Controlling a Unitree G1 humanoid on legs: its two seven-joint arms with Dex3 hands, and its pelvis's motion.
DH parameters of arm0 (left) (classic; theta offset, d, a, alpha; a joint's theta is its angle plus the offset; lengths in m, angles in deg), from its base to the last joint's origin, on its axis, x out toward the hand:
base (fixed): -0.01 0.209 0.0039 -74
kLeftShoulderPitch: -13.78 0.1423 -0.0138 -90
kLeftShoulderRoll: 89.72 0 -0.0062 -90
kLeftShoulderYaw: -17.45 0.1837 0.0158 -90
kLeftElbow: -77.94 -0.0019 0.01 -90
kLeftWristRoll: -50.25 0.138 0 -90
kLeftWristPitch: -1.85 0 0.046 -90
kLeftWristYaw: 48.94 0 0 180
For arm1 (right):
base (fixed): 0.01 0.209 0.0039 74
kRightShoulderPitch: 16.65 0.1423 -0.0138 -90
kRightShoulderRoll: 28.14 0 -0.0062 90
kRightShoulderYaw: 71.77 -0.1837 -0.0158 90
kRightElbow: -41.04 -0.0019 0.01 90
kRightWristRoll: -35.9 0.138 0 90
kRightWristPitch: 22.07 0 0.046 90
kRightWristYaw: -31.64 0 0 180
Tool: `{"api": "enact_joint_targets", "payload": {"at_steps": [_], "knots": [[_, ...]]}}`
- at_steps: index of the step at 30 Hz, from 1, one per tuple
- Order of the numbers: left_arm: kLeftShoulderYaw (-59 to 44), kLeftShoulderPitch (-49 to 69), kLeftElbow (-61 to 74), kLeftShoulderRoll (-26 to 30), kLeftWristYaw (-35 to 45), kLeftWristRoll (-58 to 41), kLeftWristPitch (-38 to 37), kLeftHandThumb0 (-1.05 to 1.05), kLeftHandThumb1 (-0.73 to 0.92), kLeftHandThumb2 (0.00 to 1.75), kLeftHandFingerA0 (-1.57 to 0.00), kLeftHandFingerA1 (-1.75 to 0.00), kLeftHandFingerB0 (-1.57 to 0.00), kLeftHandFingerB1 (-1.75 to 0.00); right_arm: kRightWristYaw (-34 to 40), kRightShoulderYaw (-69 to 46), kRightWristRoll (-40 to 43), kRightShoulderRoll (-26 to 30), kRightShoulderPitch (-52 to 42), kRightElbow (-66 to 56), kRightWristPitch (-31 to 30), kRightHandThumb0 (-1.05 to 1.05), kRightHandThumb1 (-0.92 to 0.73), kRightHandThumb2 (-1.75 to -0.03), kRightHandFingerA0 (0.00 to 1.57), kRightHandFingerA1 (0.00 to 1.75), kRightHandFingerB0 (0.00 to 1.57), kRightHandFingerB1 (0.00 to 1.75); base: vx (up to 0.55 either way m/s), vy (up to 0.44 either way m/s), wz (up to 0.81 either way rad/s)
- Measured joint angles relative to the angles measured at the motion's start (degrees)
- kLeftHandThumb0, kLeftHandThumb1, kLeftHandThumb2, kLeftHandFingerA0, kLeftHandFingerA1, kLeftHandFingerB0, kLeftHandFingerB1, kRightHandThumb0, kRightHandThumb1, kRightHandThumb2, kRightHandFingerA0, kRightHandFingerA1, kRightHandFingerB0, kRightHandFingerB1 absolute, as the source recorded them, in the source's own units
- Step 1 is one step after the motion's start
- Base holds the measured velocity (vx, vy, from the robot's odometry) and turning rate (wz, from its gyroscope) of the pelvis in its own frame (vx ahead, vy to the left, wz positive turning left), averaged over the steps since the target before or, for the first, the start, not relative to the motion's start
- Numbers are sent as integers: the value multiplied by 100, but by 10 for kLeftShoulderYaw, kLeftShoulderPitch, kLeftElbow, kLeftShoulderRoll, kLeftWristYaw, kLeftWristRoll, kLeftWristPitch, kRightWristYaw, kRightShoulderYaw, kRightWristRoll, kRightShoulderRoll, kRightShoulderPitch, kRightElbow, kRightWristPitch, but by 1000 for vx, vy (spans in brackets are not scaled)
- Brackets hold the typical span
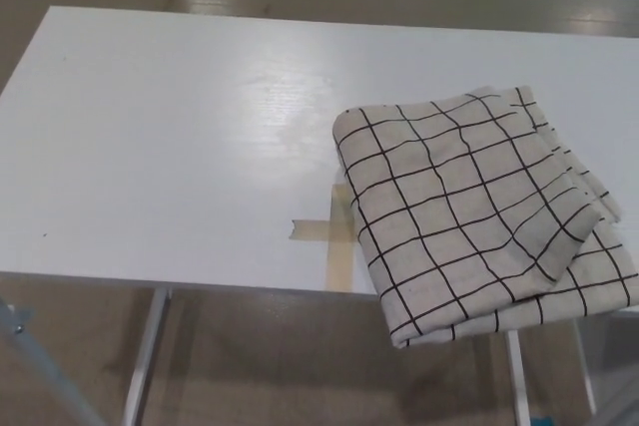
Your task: Use the left hand to fold a white towel with checkered patterns in half.
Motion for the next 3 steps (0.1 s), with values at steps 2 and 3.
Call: {"api": "enact_joint_targets", "payload": {"at_steps": [2,3], "knots": [[4,-1,-17,-10,-34,1,-23,-49,35,60,-11,-34,-20,-34,0,3,-2,0,-7,0,-1,-31,-55,-56,46,50,53,51,0,0,0],[5,-1,-20,-12,-42,2,-29,-48,34,60,-11,-34,-18,-33,0,4,-2,0,-8,0,-1,-30,-55,-56,46,50,53,51,0,0,0]]}}
